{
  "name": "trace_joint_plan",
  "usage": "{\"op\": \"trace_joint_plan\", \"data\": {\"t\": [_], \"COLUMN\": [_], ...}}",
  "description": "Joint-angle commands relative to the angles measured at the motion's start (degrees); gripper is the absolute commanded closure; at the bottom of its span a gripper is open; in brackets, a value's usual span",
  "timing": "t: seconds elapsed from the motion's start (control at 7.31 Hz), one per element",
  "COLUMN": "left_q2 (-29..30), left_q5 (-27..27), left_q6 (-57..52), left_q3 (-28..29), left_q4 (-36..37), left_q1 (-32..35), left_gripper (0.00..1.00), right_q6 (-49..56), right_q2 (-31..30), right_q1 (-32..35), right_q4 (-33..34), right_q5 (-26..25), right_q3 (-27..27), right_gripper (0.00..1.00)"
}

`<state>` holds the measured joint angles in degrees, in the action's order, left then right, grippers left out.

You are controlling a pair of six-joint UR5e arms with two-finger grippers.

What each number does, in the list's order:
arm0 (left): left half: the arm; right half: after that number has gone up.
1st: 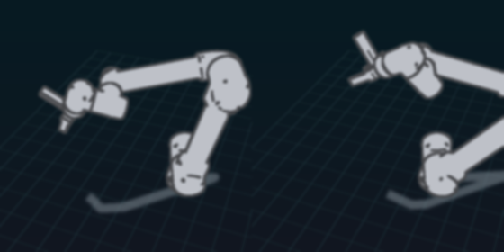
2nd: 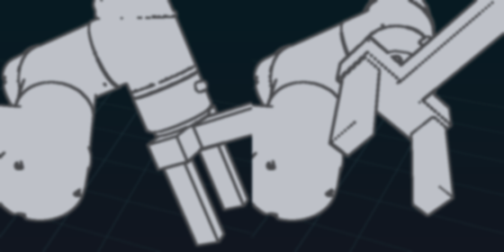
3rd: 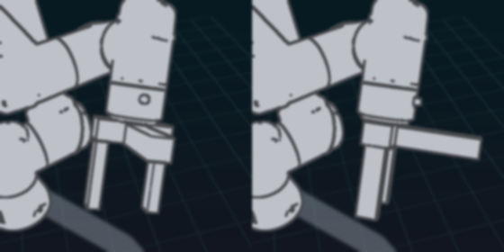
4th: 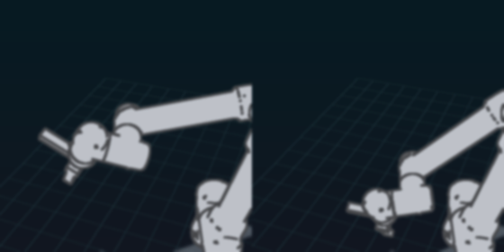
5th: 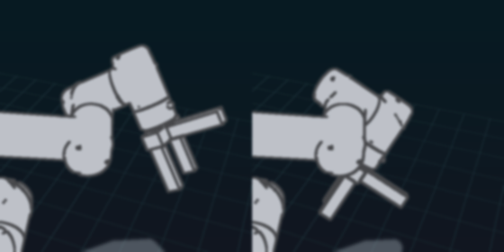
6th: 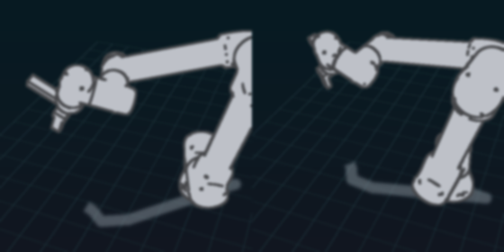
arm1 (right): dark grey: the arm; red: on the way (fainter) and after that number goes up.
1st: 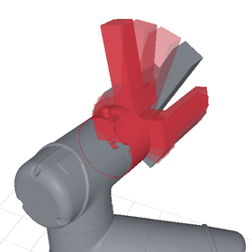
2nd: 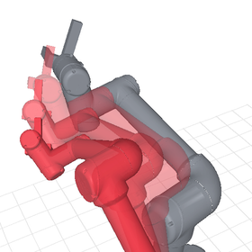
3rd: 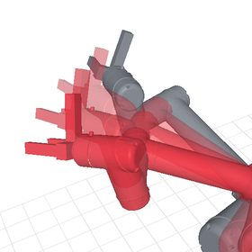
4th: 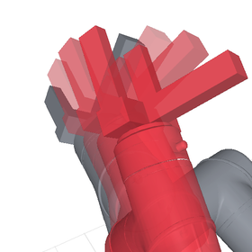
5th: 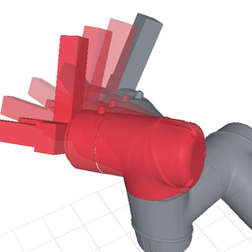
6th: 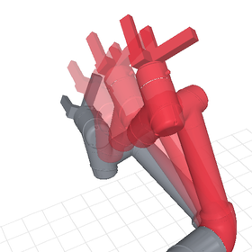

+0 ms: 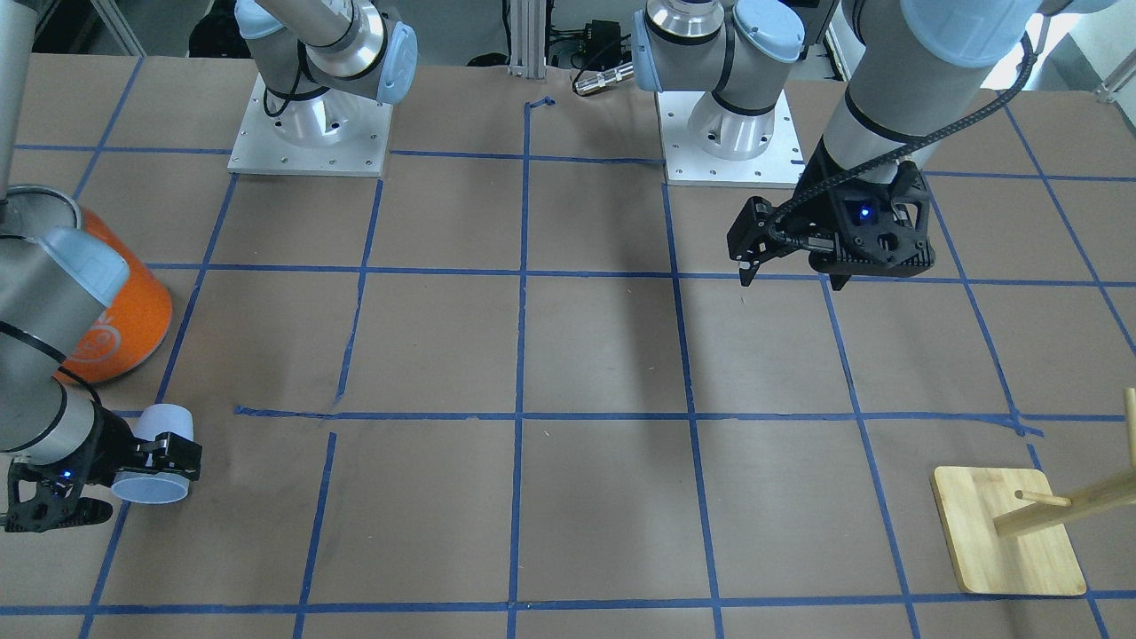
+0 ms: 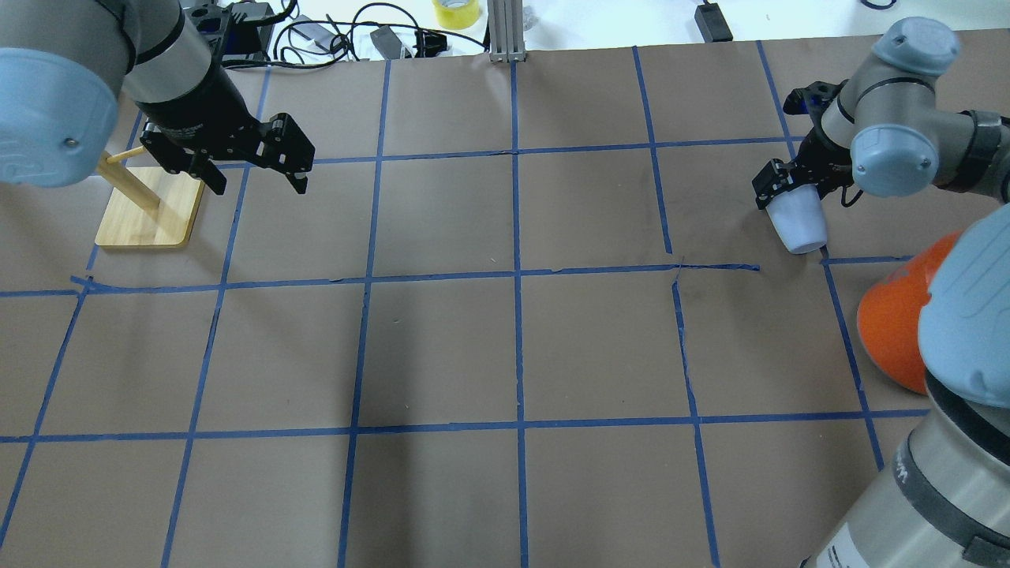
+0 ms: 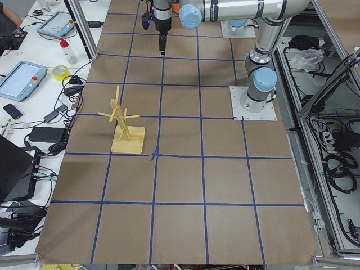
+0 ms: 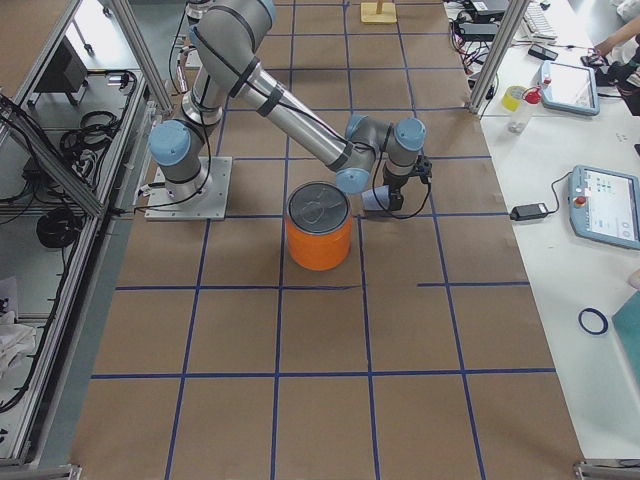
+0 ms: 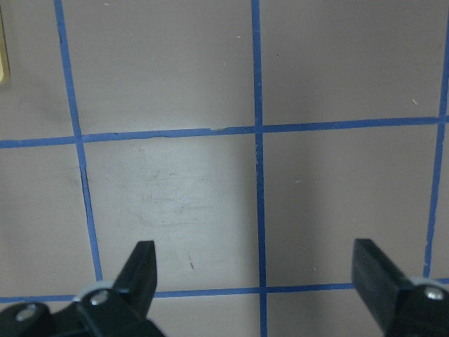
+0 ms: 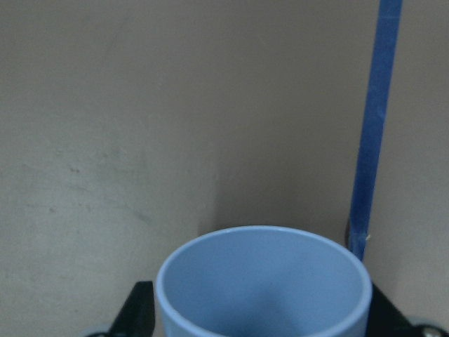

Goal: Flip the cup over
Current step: 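Close the right gripper on the white cup's rim and lift it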

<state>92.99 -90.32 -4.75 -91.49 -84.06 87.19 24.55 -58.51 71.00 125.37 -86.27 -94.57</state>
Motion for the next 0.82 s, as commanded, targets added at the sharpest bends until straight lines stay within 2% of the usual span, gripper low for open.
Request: {"op": "trace_joint_plan", "data": {"t": [0.0,0.14,0.27,0.41,0.55,0.68], "left_q2": [0.0,0.0,0.0,0.0,0.0,0.0], "left_q5": [0.0,0.0,0.0,0.0,0.0,0.0], "left_q6": [0.0,0.0,0.0,0.0,0.0,0.0], "left_q3": [0.0,0.0,0.0,0.0,0.0,0.1], "left_q4": [0.0,0.0,0.0,0.0,0.0,0.0], "left_q1": [0.0,0.0,0.0,0.0,0.0,-0.1], "left_gripper": [0.0,0.0,0.0,0.0,0.0,0.0], "right_q6": [-0.1,0.0,0.1,0.2,0.6,0.8], "right_q2": [0.2,0.3,0.3,-0.3,-2.1,-5.0], "right_q1": [-0.1,-0.1,0.0,0.0,0.5,3.0], "right_q4": [0.1,0.7,0.5,0.1,-0.4,-0.5], "right_q5": [-0.5,-0.7,-0.7,-0.9,-1.2,-1.3], "right_q3": [-0.2,-0.3,-0.2,-0.1,0.0,0.1], "right_gripper": [0.12,0.19,0.34,0.85,1.0,1.0]}}
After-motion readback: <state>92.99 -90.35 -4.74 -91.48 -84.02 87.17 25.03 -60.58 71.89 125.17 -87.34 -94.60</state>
